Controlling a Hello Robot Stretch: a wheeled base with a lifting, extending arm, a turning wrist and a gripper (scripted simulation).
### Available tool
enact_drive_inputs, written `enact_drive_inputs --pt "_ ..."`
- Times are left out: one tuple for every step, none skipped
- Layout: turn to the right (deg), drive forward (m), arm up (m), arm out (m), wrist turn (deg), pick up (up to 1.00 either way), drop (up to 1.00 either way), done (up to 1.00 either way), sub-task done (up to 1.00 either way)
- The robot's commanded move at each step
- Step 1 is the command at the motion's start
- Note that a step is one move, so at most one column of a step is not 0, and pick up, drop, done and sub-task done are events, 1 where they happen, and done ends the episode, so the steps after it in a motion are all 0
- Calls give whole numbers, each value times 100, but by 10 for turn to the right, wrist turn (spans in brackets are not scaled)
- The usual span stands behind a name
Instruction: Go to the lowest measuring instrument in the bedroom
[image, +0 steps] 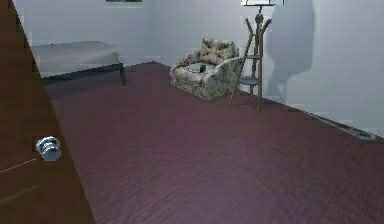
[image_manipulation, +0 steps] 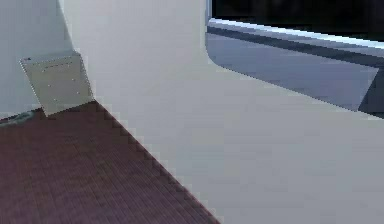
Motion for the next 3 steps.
enact_drive_inputs --pt "60 0 0 0 0 0 0 0 0" --pt "0 100 0 0 0 0 0 0 0" --pt "30 0 0 0 0 0 0 0 0"
